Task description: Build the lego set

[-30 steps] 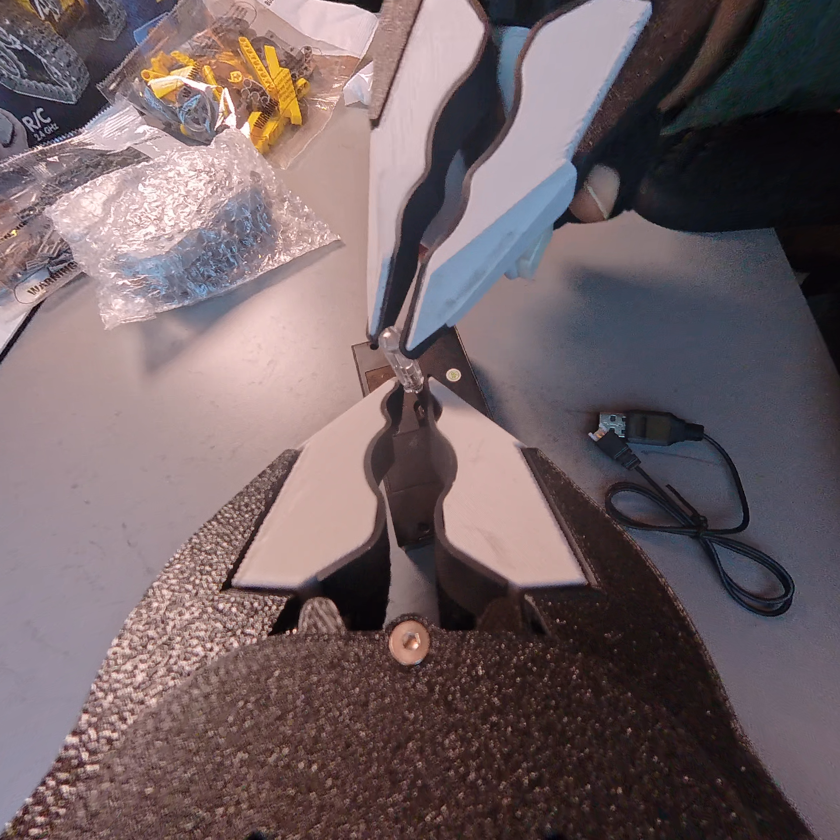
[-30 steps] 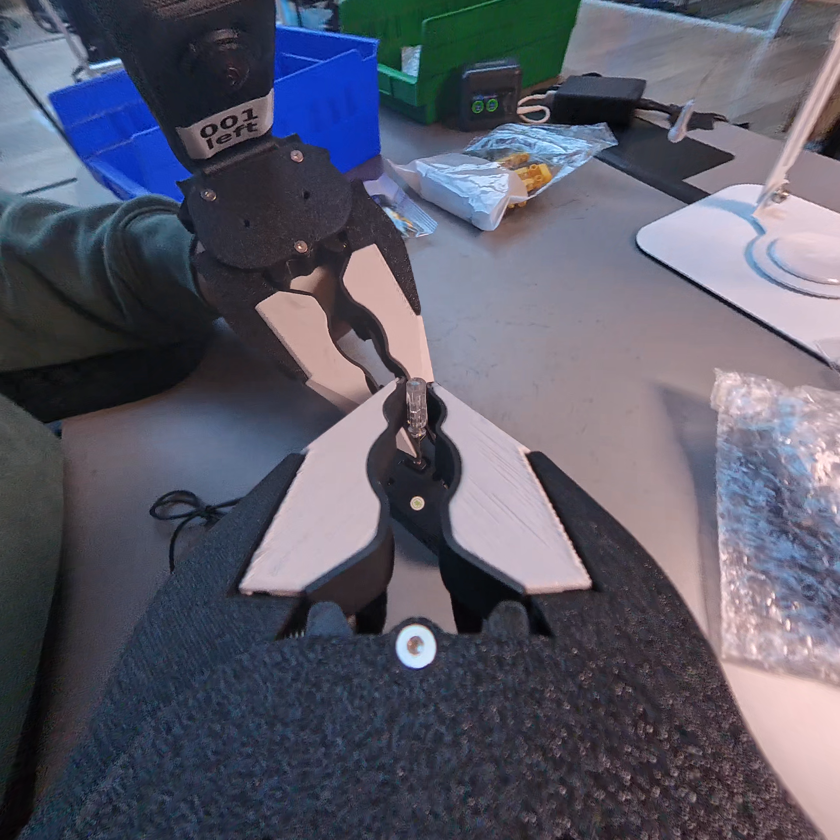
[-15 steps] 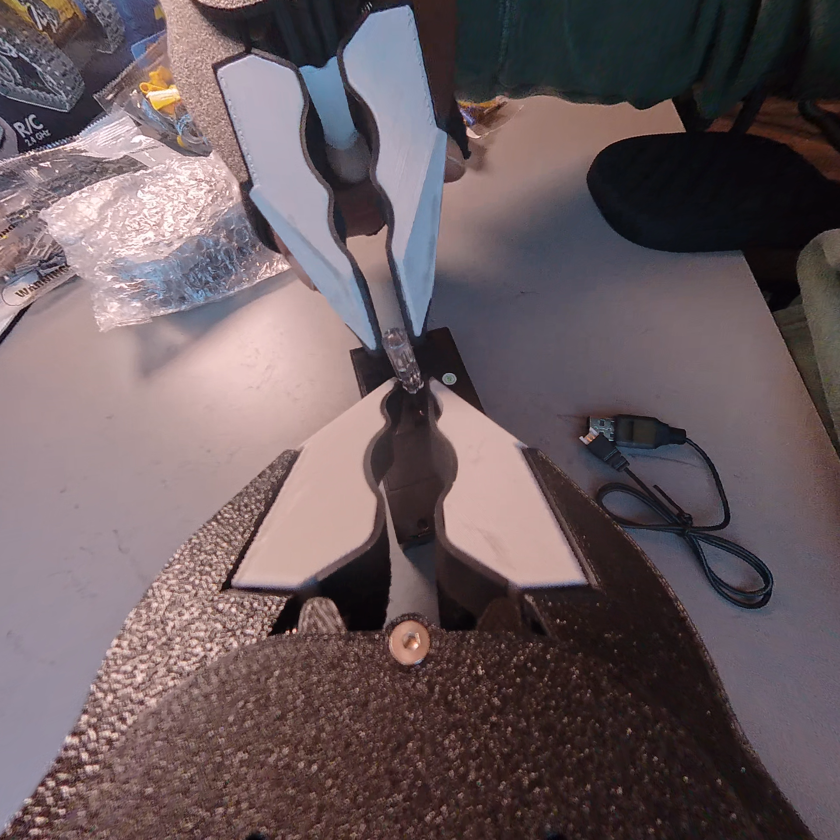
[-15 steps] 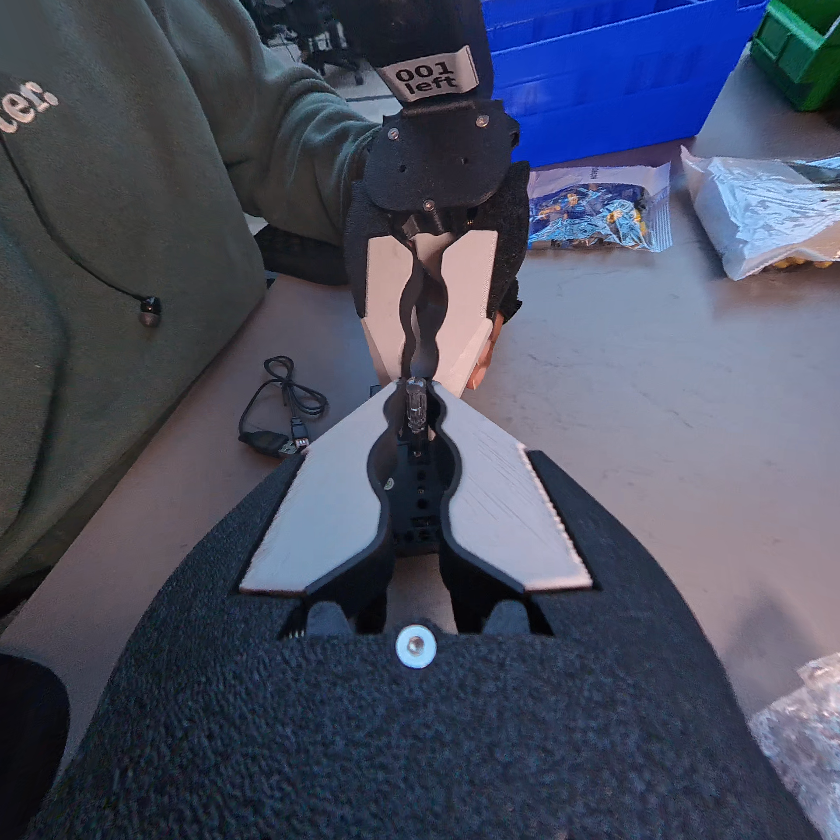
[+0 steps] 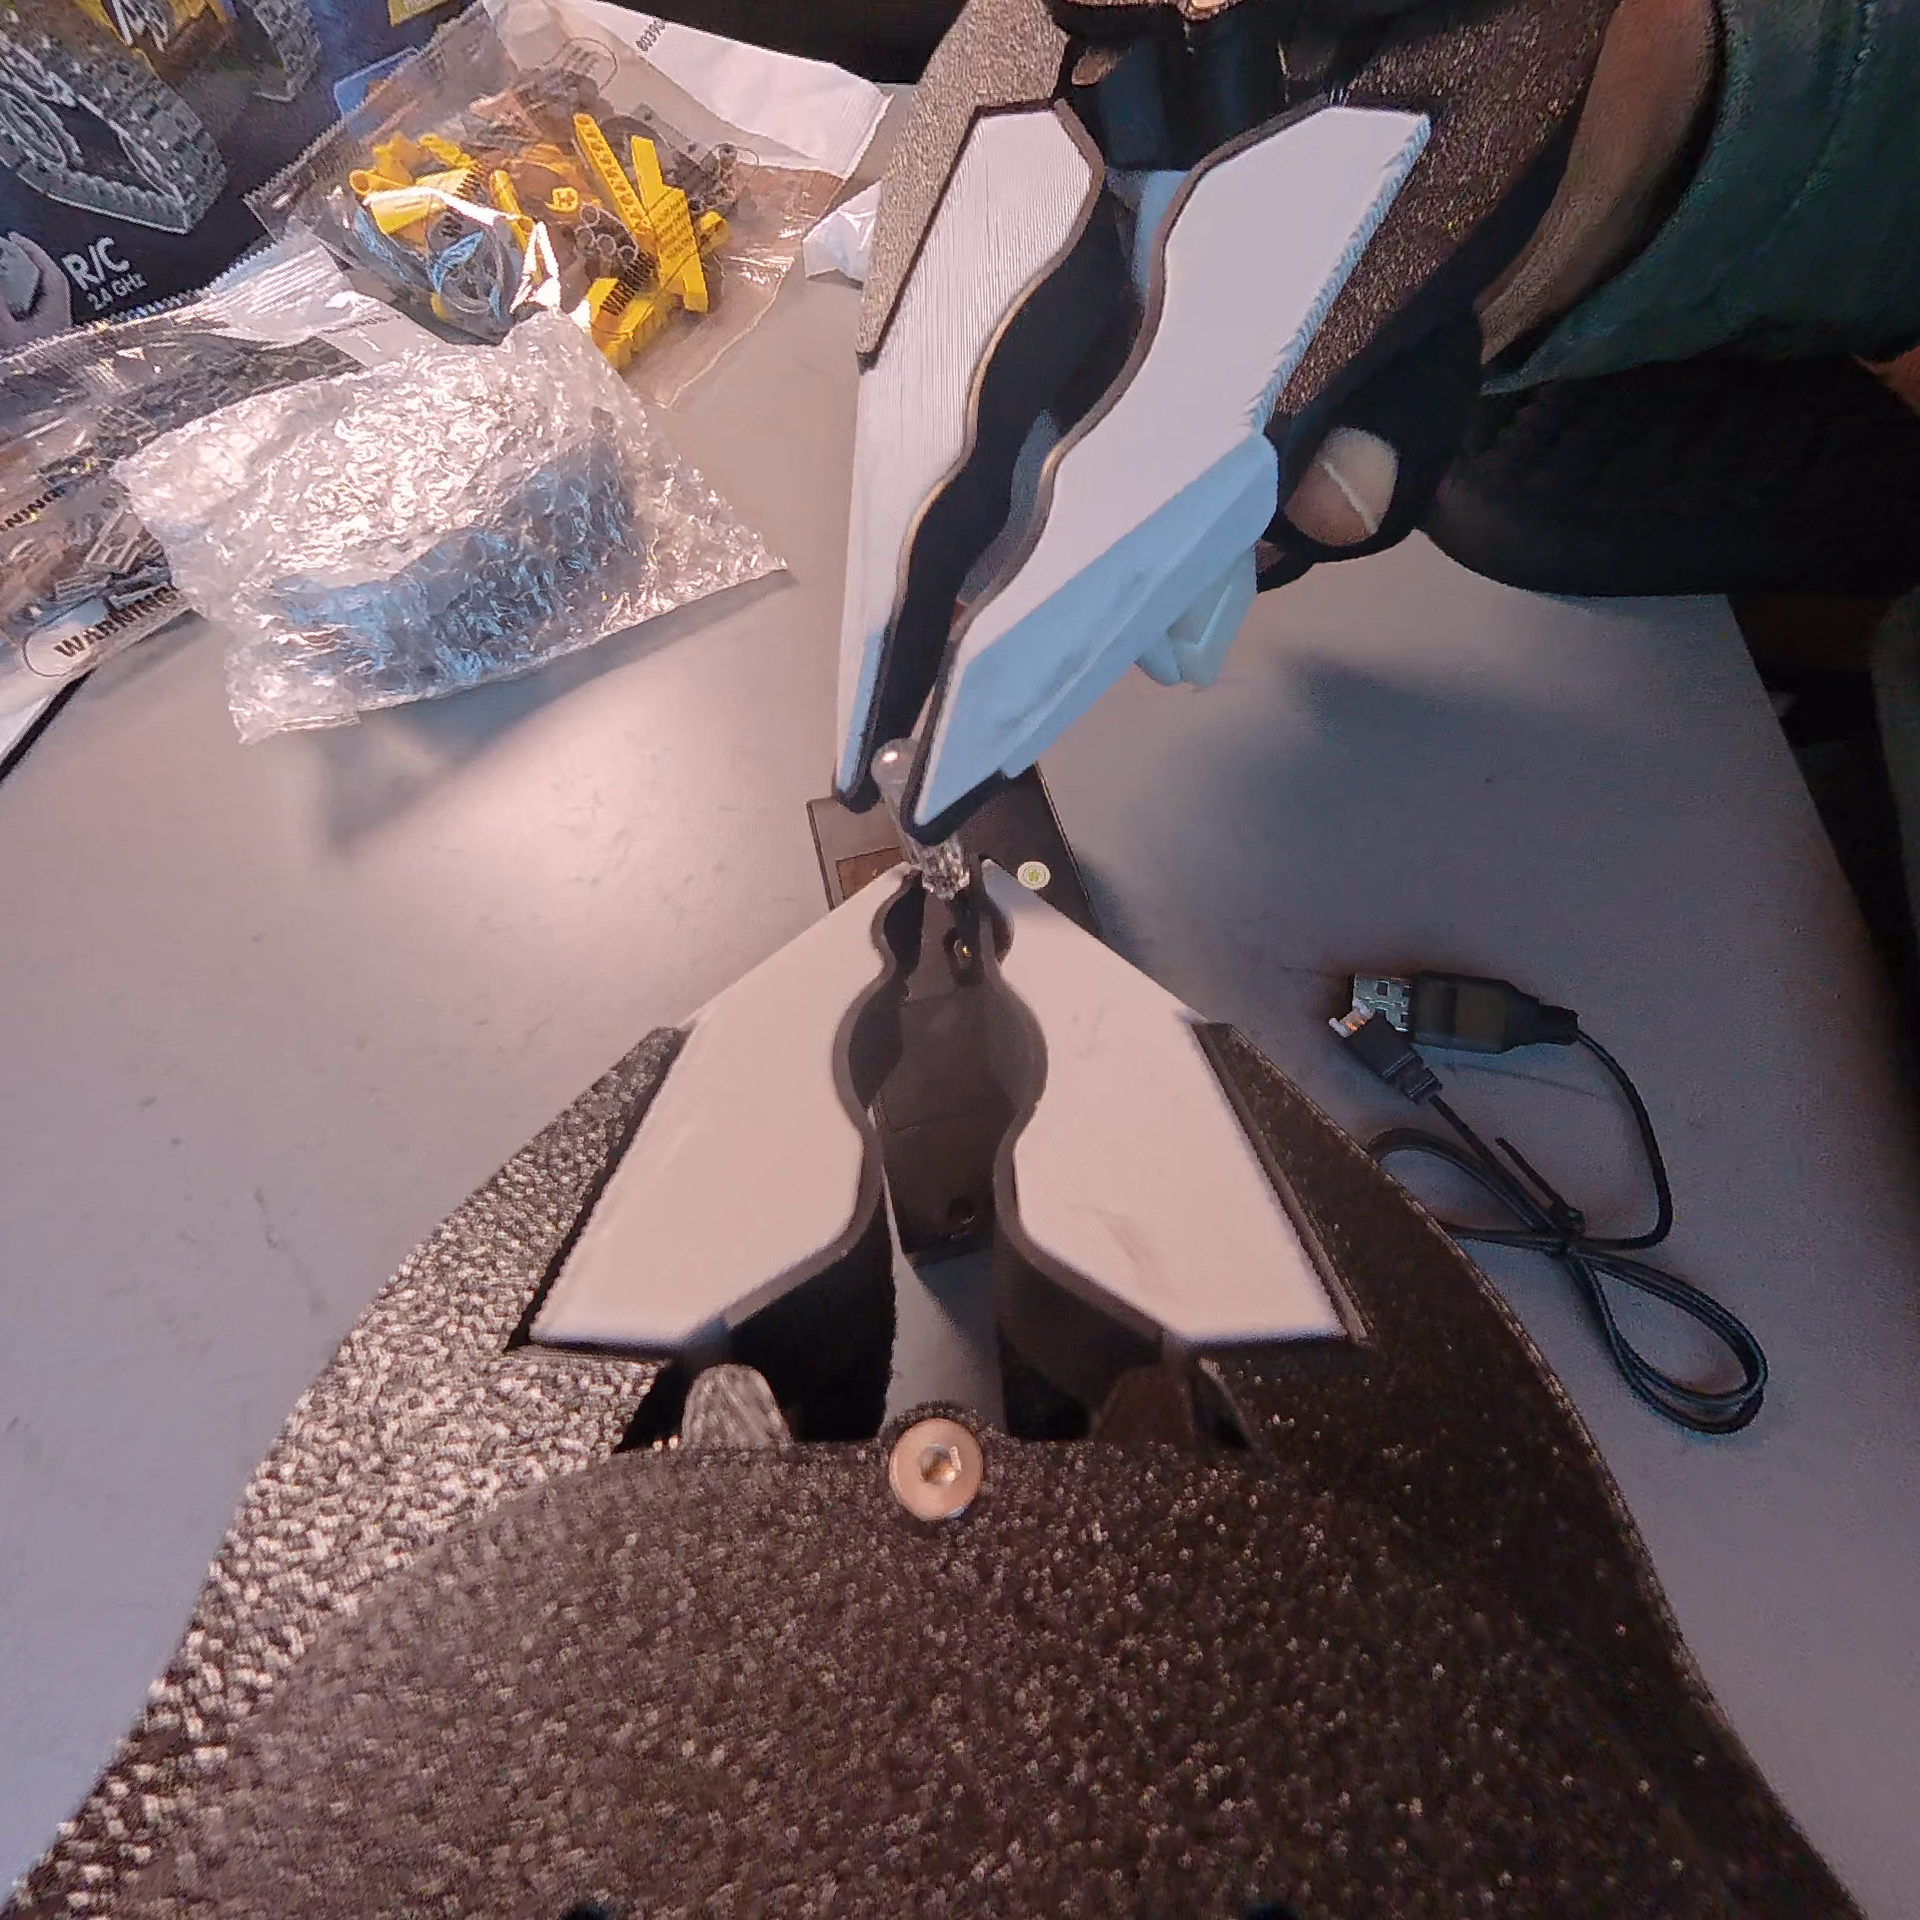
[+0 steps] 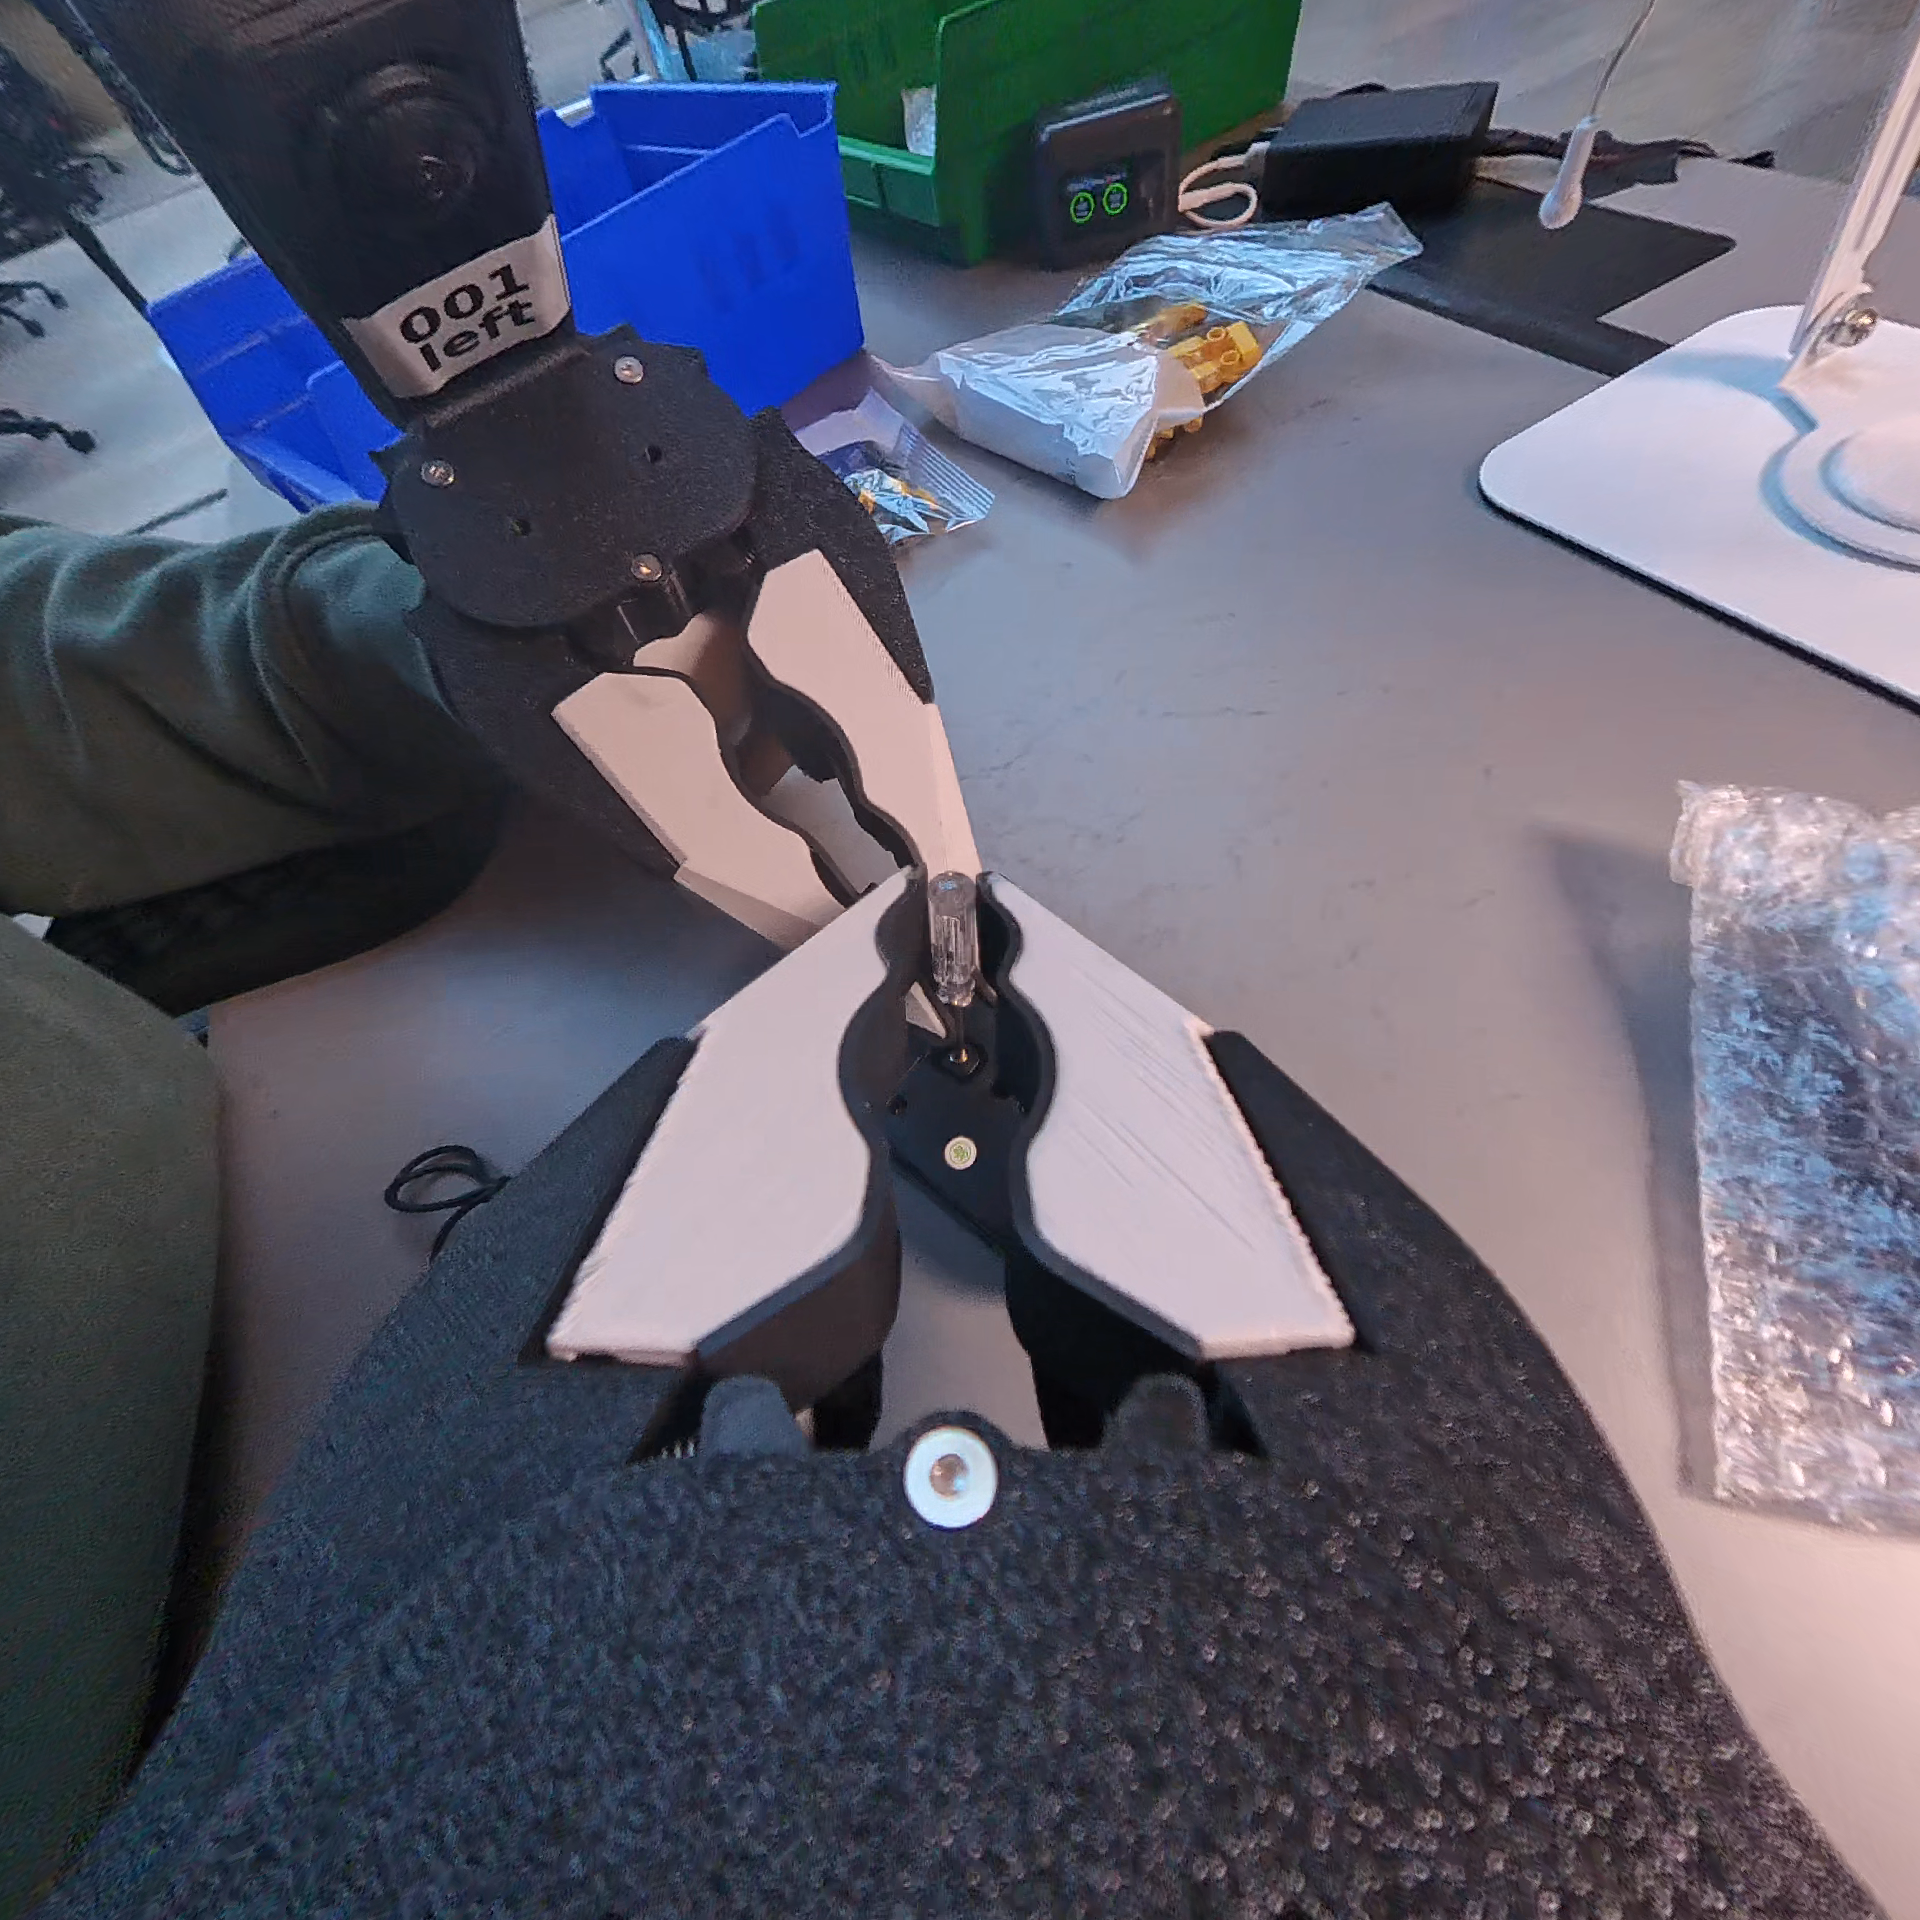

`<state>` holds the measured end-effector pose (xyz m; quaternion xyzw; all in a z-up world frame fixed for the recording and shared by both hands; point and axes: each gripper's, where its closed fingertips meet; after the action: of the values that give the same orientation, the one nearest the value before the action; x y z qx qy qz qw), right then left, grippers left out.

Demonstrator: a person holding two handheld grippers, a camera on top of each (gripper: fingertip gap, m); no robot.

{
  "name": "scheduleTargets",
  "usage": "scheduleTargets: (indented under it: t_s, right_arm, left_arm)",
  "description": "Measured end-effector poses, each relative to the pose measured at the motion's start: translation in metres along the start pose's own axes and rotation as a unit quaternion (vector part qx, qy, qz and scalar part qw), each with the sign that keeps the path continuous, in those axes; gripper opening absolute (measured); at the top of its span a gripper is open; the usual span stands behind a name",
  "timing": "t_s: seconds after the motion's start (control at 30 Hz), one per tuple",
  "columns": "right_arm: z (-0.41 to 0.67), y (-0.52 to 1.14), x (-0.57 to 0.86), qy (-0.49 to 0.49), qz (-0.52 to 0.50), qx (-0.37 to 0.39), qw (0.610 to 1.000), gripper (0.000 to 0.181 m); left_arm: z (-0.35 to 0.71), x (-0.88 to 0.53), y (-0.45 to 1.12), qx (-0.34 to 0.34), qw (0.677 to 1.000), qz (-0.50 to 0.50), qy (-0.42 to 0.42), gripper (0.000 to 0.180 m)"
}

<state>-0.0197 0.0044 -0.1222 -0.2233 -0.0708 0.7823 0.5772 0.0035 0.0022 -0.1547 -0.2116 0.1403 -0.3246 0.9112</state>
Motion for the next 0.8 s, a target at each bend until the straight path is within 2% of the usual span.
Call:
scheduleTargets:
  t_s: [0.17,0.3,0.4,0.53,0.63,0.7,0.8]
  right_arm:
    - [0.0,0.004,-0.002,-0.084,0.094,-0.05,0.991,0.006]
    - [-0.002,0.003,-0.01,-0.187,0.21,-0.088,0.956,0.006]
    - [-0.004,0.002,-0.014,-0.186,0.295,-0.106,0.931,0.006]
    - [-0.005,0.001,-0.015,-0.187,0.358,-0.115,0.908,0.007]
    - [-0.005,0.001,-0.017,-0.182,0.368,-0.111,0.905,0.007]
    - [-0.004,0.002,-0.014,-0.178,0.338,-0.103,0.919,0.007]
    - [0.003,0.0,-0.006,-0.156,0.25,-0.082,0.952,0.023]
  left_arm:
    - [-0.001,0.0,-0.002,0.004,1.0,-0.006,0.006,0.008]
    - [0.004,0.001,-0.007,0.027,0.999,-0.026,-0.003,0.01]
    - [0.005,0.001,-0.009,0.028,0.999,-0.03,-0.001,0.01]
    - [0.003,0.003,-0.006,0.026,0.999,-0.034,-0.002,0.008]
    - [0.003,0.004,-0.005,0.024,0.999,-0.035,-0.001,0.007]
    - [0.003,0.002,-0.004,0.022,0.999,-0.029,-0.004,0.007]
    - [0.003,0.002,-0.003,0.021,0.999,-0.025,-0.003,0.007]
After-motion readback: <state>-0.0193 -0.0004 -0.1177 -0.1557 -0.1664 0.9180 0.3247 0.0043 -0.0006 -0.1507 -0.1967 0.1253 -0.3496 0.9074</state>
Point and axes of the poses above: each gripper's, where its closed fingertips meet, y out along the fingers, z out of its top, x = y × z across the jaws, and after that the axes turned 13 degrees about z, right-handed
